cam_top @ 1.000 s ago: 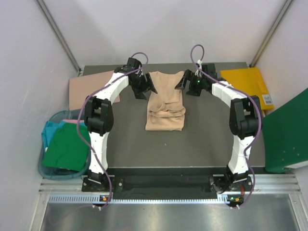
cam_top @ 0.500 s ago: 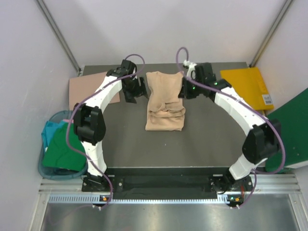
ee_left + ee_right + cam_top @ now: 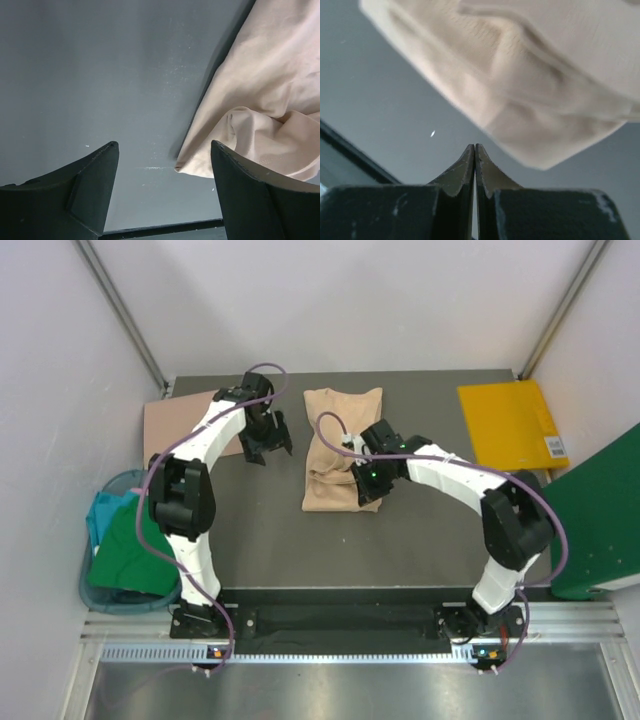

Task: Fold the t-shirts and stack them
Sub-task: Fold the folded rectangular tshirt in 1/3 of the way

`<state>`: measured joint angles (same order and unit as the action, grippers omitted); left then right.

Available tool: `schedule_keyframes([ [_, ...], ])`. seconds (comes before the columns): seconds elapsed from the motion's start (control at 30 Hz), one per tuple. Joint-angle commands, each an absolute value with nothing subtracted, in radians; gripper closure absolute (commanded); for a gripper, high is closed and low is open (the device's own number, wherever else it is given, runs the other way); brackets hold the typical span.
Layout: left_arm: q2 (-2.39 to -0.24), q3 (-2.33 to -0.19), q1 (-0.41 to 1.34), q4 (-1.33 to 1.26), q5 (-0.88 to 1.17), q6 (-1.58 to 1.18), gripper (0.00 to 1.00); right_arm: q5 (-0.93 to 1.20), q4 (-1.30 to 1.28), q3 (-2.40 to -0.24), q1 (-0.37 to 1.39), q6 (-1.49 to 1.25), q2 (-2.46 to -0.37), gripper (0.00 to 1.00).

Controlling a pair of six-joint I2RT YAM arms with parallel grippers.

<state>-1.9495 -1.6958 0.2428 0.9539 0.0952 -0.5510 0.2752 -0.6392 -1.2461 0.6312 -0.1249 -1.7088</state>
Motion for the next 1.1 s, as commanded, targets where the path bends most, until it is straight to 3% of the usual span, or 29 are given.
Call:
schedule_keyframes([
  [0.0, -1.965, -1.723, 0.244, 0.973, 0.081, -0.557, 0.21, 0.201, -0.604, -1.395, 0.637, -0.097, -1.807, 1.0],
  [0.47, -1.971, -1.681, 0.244, 0.979, 0.09, -0.543, 0.22, -0.066, -0.644, -2.043, 0.542, -0.15, -2.236, 1.0],
  [0.6, -1.95, -1.638, 0.244, 0.948, 0.135, -0.535, 0.22, -0.116, -0.635, -2.02, 0.52, -0.153, -2.218, 1.0],
  [0.73, -1.89, -1.547, 0.247, 0.865, 0.225, -0.528, 0.22, -0.13, -0.568, -1.795, 0.491, -0.185, -1.974, 0.94],
  [0.83, -1.85, -1.444, 0.259, 0.789, 0.287, -0.534, 0.24, -0.037, -0.551, -1.596, 0.421, -0.273, -1.8, 0.74],
  [0.87, -1.845, -1.398, 0.268, 0.772, 0.296, -0.541, 0.25, -0.006, -0.551, -1.503, 0.373, -0.296, -1.766, 0.52],
  [0.97, -1.842, -1.326, 0.302, 0.717, 0.336, -0.563, 0.29, 0.167, -0.555, -1.334, 0.322, -0.365, -1.662, 0.36],
  [1.07, -1.839, -1.28, 0.342, 0.658, 0.362, -0.593, 0.33, 0.27, -0.543, -1.203, 0.318, -0.402, -1.6, 0.32],
])
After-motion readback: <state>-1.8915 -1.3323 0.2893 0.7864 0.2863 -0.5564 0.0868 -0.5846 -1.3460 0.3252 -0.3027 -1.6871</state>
